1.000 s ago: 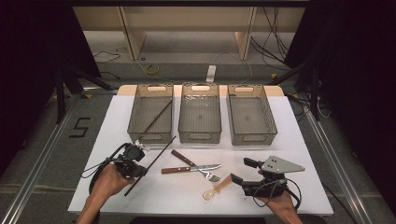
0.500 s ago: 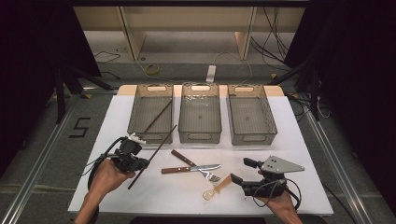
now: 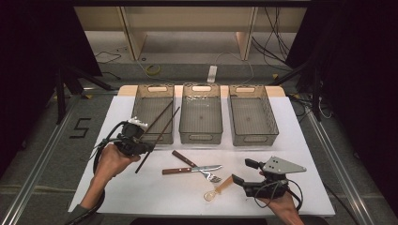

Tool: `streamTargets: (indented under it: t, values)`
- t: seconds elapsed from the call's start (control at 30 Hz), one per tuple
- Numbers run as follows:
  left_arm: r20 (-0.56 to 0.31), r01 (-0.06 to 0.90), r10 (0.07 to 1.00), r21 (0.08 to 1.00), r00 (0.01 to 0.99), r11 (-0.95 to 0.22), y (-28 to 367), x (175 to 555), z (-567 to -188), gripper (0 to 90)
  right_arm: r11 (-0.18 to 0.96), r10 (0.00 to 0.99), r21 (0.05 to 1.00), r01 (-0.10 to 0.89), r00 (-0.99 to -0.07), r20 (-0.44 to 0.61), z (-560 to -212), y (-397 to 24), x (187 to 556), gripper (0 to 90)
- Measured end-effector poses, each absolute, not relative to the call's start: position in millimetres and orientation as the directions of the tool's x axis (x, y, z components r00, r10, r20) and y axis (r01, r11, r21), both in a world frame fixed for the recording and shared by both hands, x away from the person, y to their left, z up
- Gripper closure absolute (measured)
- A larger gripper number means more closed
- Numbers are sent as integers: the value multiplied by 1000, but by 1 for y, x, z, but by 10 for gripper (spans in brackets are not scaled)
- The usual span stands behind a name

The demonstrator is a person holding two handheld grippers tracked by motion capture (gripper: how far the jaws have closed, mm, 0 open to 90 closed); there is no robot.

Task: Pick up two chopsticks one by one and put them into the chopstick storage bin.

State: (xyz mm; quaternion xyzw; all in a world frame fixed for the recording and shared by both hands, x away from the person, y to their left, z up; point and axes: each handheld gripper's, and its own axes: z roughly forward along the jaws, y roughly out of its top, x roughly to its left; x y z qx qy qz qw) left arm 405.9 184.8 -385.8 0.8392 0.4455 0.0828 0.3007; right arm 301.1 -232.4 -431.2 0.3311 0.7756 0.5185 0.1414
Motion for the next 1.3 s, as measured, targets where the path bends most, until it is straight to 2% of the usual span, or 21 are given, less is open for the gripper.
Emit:
streamTargets:
  t: [0.5, 1.3]
  values:
    - [-137, 678, 833, 658, 536, -328, 200, 445, -357, 839, 248, 658, 896, 369, -742, 123, -432, -232, 302, 253]
    - [-108, 682, 889, 684, 445, -258, 216, 501, -352, 839, 240, 656, 898, 369, -744, 130, -431, -233, 301, 253]
